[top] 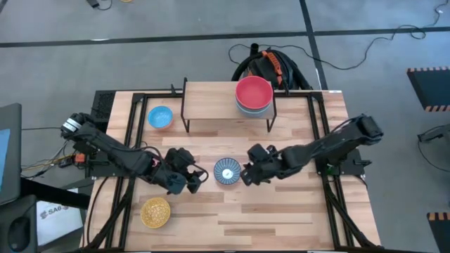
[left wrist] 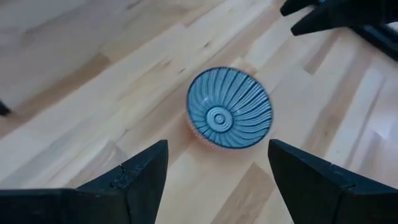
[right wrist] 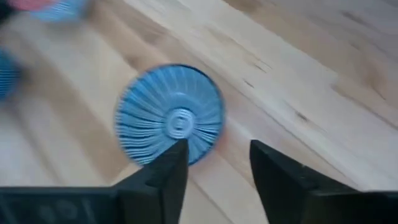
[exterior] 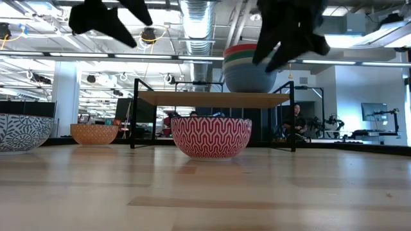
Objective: Place and stack bowls onto a shelf
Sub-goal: Put the patterned blue bowl on the shelf
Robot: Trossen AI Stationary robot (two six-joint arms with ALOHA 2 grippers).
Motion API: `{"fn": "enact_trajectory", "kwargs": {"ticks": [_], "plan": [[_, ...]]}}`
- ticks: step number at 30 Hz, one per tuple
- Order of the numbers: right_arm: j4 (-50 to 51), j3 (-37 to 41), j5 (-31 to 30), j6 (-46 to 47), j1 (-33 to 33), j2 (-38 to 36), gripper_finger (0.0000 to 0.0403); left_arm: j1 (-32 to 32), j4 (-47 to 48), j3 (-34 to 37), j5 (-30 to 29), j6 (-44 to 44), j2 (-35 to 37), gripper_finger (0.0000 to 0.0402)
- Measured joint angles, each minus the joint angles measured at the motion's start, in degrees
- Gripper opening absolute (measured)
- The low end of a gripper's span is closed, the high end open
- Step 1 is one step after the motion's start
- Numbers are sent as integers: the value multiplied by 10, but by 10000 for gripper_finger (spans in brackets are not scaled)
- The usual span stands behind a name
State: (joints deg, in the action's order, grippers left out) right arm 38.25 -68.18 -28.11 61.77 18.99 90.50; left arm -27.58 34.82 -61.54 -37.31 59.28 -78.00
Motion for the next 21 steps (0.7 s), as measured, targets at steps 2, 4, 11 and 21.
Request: {"fn": "enact_trajectory", "kwargs": {"ticks": [2,4,11,21], "plan": [[-2,0,15,13,-14,18,222,5,-3,6,9,12,0,261],[-10,0,36,19,-30,38,231,8,-25,17,11,19,0,261],[-6,1,84,39,-61,88,234,8,-88,59,39,27,0,261],[-60,0,116,25,-76,121,234,11,-87,64,51,32,0,261]]}}
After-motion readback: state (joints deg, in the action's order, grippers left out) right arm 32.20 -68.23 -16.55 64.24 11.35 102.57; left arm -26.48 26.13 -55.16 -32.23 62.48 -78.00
